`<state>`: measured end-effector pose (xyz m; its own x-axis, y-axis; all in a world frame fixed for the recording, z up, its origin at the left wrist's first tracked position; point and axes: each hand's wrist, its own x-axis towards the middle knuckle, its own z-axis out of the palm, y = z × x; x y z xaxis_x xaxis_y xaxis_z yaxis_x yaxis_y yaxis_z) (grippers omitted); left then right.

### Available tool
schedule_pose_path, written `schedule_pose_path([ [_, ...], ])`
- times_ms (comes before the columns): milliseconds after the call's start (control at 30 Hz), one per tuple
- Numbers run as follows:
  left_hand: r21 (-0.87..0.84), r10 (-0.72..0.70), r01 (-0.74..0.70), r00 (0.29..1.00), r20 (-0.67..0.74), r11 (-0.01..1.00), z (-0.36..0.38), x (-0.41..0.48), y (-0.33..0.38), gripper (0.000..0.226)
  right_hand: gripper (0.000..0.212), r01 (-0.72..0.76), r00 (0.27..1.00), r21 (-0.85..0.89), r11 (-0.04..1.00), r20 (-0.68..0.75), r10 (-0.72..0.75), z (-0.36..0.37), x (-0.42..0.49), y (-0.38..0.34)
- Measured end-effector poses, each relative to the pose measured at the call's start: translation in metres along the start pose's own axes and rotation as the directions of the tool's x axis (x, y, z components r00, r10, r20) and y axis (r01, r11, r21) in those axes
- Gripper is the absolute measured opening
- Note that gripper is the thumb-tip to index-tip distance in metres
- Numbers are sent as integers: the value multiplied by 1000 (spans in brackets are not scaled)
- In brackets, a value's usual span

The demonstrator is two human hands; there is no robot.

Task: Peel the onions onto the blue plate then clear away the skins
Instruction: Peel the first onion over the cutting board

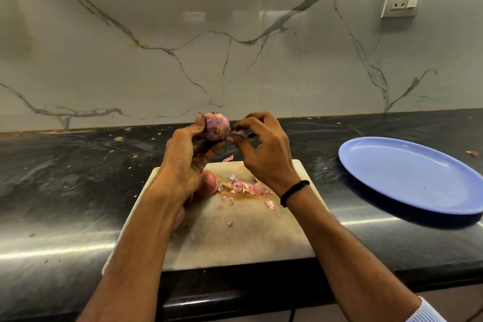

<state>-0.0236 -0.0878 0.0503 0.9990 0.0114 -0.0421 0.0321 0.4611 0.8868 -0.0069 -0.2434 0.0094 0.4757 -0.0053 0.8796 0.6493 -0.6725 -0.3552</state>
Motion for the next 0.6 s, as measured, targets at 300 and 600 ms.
schedule_pose_path([
  [300,71,13,-17,998,54,997,1,0,-3,32,16,32,997,31,999,-72,-30,-2,1,-3],
  [600,109,14,-23,997,80,994,1,1,-3,31,11,55,996,0,998,-77,-55,0,0,0],
])
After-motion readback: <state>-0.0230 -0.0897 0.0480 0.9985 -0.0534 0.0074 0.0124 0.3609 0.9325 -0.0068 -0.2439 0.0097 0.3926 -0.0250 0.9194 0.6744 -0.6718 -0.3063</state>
